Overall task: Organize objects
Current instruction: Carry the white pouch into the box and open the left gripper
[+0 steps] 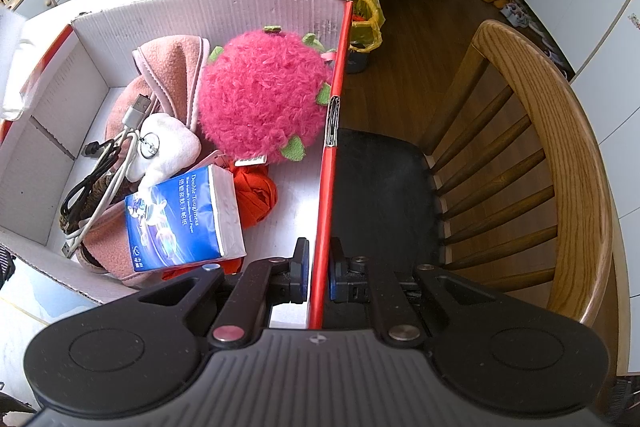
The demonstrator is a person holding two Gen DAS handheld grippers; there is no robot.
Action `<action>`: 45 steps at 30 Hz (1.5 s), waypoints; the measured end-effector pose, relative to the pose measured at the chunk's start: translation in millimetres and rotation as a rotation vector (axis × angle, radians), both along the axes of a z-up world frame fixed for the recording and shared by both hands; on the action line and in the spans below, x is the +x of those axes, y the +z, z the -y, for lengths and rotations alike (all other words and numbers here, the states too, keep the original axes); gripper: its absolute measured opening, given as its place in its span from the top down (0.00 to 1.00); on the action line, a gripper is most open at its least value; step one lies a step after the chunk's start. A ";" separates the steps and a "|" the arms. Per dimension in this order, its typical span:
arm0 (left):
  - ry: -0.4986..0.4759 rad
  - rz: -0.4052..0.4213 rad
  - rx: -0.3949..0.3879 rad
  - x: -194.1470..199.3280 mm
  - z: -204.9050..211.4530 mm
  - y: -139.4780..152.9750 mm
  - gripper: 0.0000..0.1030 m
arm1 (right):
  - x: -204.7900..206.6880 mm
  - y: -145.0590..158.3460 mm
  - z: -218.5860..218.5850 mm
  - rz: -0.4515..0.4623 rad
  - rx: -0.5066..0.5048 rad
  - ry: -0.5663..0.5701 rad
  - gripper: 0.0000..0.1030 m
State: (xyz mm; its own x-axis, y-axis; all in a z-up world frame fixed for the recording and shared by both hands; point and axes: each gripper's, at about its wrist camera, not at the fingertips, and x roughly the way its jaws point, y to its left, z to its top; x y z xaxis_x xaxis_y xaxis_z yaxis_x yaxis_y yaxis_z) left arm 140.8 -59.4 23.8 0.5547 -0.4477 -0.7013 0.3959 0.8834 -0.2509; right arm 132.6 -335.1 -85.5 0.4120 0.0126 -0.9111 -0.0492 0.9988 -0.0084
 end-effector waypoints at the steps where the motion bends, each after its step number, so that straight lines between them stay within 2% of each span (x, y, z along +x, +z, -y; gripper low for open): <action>1: -0.014 -0.012 -0.003 1.6 5.6 -4.6 1.00 | 0.3 0.4 0.3 0.000 0.000 0.000 0.91; 8: -0.066 -0.078 -0.003 7.9 22.2 -35.9 1.00 | 0.5 0.5 0.1 0.001 0.000 0.001 0.91; 12: -0.057 -0.116 0.018 14.9 23.6 -55.2 1.00 | 1.0 1.1 0.7 0.000 0.003 0.002 0.91; 19: -0.019 -0.160 0.089 28.3 18.6 -84.4 1.00 | 1.0 1.0 0.8 0.000 0.003 0.002 0.91; 26: -0.020 -0.174 0.180 34.1 21.7 -106.3 1.00 | 0.9 1.0 0.9 0.000 0.002 0.002 0.91; 35: -0.027 -0.192 0.240 37.2 27.2 -121.9 1.00 | 0.9 0.8 1.1 0.000 0.004 0.001 0.91; 41: -0.035 -0.199 0.248 35.9 27.9 -123.4 1.00 | 1.1 0.7 0.7 0.000 0.004 0.001 0.91; 45: -0.031 -0.198 0.260 32.8 26.4 -123.4 0.89 | 1.2 0.8 0.6 0.000 0.004 0.001 0.91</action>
State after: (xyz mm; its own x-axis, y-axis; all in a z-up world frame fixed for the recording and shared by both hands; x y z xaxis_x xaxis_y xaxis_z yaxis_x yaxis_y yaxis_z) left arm 173.6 -85.8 -99.7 0.3851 -0.2541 -0.8872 0.3897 0.9162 -0.0933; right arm 133.8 -335.7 -84.7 0.4121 0.0170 -0.9110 -0.0505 0.9987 -0.0043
